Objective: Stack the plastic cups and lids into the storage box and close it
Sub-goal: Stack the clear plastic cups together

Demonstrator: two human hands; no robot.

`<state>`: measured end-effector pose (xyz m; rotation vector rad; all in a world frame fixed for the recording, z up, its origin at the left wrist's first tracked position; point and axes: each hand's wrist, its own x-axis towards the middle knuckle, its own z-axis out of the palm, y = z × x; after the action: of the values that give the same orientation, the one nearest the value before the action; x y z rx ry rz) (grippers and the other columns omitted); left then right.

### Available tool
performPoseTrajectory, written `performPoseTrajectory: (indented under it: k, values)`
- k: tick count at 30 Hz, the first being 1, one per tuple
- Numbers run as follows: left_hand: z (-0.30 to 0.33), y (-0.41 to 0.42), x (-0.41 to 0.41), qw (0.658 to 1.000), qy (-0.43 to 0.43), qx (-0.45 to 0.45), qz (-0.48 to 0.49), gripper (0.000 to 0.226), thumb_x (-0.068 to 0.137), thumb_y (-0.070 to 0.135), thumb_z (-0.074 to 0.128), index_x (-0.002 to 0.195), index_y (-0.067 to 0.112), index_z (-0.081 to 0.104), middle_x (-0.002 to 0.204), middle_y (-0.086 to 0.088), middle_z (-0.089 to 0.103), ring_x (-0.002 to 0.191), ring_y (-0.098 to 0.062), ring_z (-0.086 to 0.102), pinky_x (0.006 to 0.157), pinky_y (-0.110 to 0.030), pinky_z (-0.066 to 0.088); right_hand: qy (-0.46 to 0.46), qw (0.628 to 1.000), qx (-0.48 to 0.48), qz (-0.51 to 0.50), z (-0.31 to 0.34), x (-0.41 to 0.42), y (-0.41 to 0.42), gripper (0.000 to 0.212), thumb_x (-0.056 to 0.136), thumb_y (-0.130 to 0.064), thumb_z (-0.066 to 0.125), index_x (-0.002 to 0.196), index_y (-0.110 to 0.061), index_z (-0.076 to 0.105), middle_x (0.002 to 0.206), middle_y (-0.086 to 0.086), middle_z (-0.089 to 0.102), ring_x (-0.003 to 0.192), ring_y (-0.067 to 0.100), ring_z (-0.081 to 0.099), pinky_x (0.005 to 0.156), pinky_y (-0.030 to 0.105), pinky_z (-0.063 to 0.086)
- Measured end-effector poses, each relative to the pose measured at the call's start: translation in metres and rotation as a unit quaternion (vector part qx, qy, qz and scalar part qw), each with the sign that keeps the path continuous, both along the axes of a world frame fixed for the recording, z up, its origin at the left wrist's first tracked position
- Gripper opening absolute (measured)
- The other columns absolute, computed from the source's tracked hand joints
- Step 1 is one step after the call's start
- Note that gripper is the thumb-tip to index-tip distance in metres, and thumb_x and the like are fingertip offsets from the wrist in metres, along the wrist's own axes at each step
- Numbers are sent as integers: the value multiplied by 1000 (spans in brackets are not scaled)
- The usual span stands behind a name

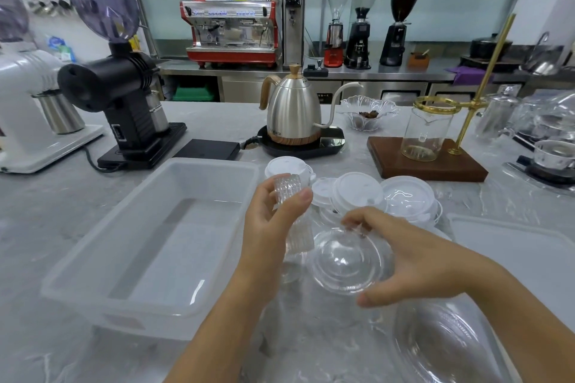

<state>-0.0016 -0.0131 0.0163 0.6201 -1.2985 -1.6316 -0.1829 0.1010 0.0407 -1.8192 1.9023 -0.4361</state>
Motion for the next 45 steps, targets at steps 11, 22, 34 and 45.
performPoseTrajectory:
  k: [11,22,34,45]
  values:
    - [-7,4,-3,995,-46,3,-94,64,62,39,82,121,18,66,114,-12,73,99,-24,73,92,-53,57,-220,959,-167,-58,-8,5,-9,89,53,-46,88,131,-36,46,126,-19,60,123,4,57,104,25,47]
    - [-7,11,-7,992,-72,-22,-101,64,70,40,81,127,17,63,125,-13,71,118,-34,67,104,-66,46,-209,950,-229,-37,-13,20,-13,95,54,-40,93,136,-50,46,130,-24,59,121,7,56,98,25,49]
    - [-1,3,0,998,-36,-3,-53,58,65,38,83,119,22,68,120,-24,67,104,-33,70,91,-64,56,-170,964,-198,-51,-24,25,-14,108,51,-58,90,143,-56,32,143,-30,42,126,-6,46,100,16,43]
    - [5,-5,6,1000,2,7,25,66,64,41,80,125,22,64,117,-9,72,99,-18,68,103,-64,48,72,992,-48,88,-37,31,-14,53,84,-68,57,133,-49,49,159,-22,19,144,-12,2,119,22,5]
